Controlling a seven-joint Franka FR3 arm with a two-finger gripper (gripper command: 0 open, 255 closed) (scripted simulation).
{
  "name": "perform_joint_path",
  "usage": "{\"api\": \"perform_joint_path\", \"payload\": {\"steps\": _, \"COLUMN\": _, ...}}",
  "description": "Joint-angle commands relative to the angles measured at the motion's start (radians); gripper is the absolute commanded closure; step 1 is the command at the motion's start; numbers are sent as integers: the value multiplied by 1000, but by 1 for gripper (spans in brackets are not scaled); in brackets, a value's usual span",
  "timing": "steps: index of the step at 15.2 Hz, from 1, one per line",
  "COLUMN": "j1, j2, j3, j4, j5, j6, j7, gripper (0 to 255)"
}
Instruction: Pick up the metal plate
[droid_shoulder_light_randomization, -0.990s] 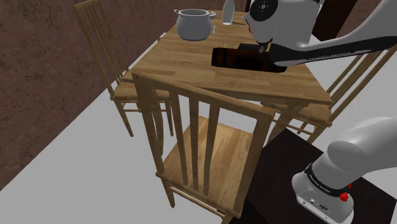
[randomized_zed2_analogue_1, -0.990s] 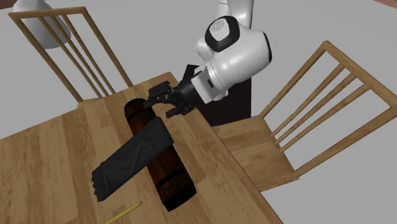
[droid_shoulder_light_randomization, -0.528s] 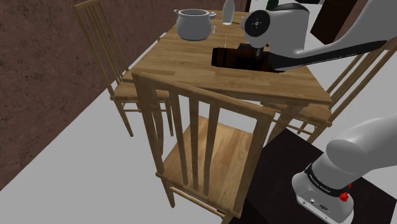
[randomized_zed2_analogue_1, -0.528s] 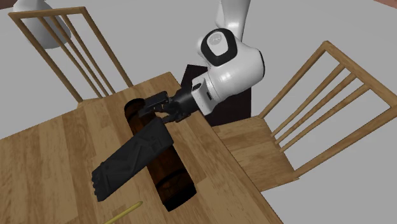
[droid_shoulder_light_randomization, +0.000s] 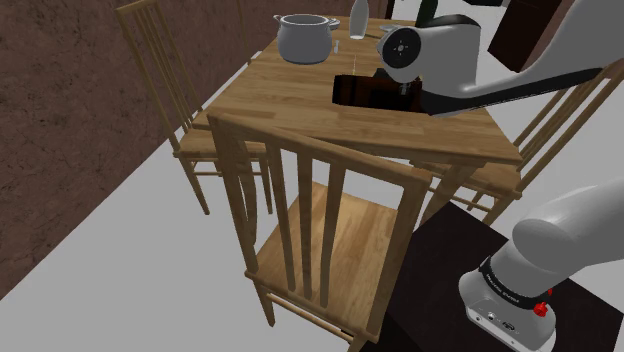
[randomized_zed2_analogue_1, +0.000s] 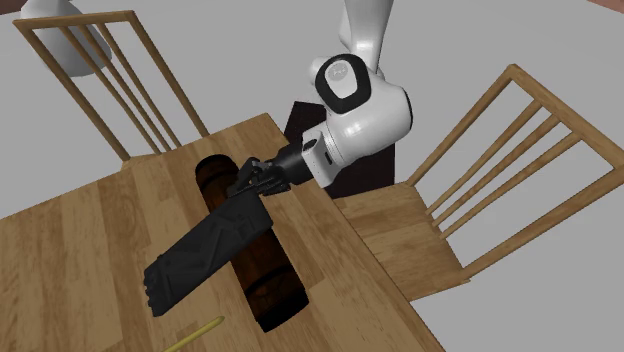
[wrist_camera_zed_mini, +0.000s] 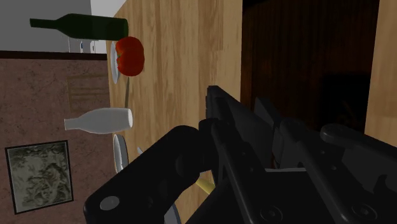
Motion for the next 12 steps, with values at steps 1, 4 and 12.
{"api": "perform_joint_path", "payload": {"steps": 1, "j1": 0, "j2": 0, "j3": 0, "j4": -1, "j5": 0, "j6": 0, "j7": 0, "gripper": 255}}
{"api": "perform_joint_path", "payload": {"steps": 4, "j1": 0, "j2": 0, "j3": 0, "j4": 0, "j5": 0, "j6": 0, "j7": 0, "gripper": 255}}
{"api": "perform_joint_path", "payload": {"steps": 12, "j1": 9, "j2": -26, "j3": -11, "j4": 44, "j5": 48, "j6": -21, "j7": -82, "gripper": 255}}
